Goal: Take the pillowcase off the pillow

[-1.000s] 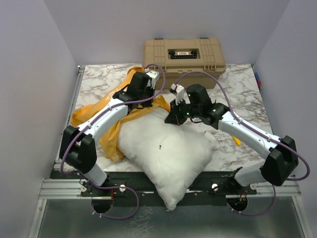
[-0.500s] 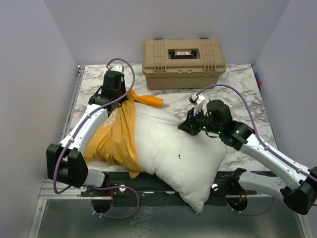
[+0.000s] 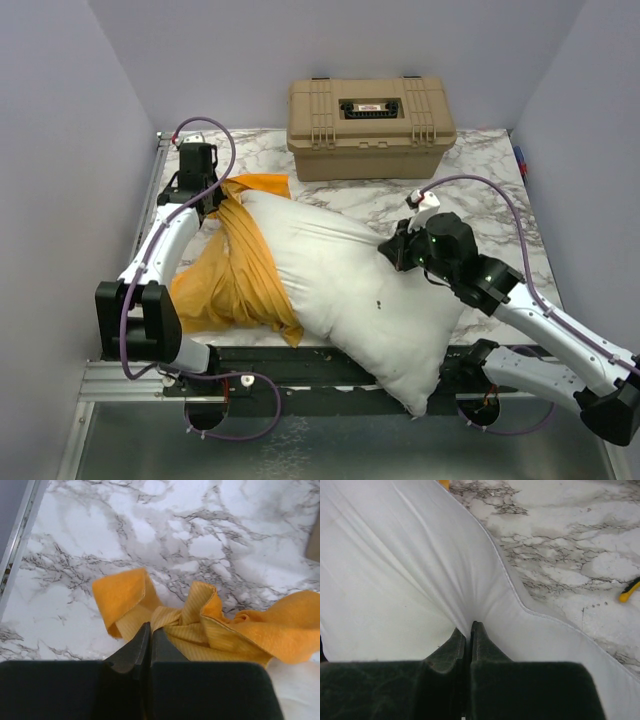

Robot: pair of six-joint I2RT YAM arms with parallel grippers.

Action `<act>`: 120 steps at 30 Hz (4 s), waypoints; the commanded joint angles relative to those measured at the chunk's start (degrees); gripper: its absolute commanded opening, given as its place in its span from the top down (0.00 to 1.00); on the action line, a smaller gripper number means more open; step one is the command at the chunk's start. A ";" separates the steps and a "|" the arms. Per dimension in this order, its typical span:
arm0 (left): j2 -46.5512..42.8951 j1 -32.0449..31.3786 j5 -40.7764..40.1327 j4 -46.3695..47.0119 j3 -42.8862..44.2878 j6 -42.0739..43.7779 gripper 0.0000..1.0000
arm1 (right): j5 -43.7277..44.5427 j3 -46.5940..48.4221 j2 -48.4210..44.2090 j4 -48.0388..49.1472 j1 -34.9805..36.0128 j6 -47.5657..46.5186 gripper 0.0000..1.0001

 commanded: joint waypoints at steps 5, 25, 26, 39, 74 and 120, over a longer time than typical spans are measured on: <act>5.19 5.29 -6.23 2.47 2.47 0.99 1.00 | 13.06 -3.46 -2.24 -6.63 -4.40 2.67 0.99; -10.52 -6.73 -1.77 1.05 -2.19 1.41 0.47 | -0.15 4.72 3.24 -5.29 -6.67 -6.28 0.46; -12.65 -6.83 -0.44 0.30 -3.08 0.69 0.46 | -1.23 5.82 3.24 -6.26 -6.63 -7.27 0.40; -37.48 -7.12 18.09 -4.95 -17.93 -10.90 0.40 | -14.61 14.66 9.33 -6.57 0.61 -16.74 0.10; -42.83 -7.12 28.10 -7.31 -28.07 -16.53 0.37 | -0.24 17.80 35.86 0.24 12.98 -14.27 0.99; -28.95 -13.41 -26.19 1.18 -14.59 -4.06 1.00 | 1.94 0.59 1.77 1.53 1.45 -9.20 0.99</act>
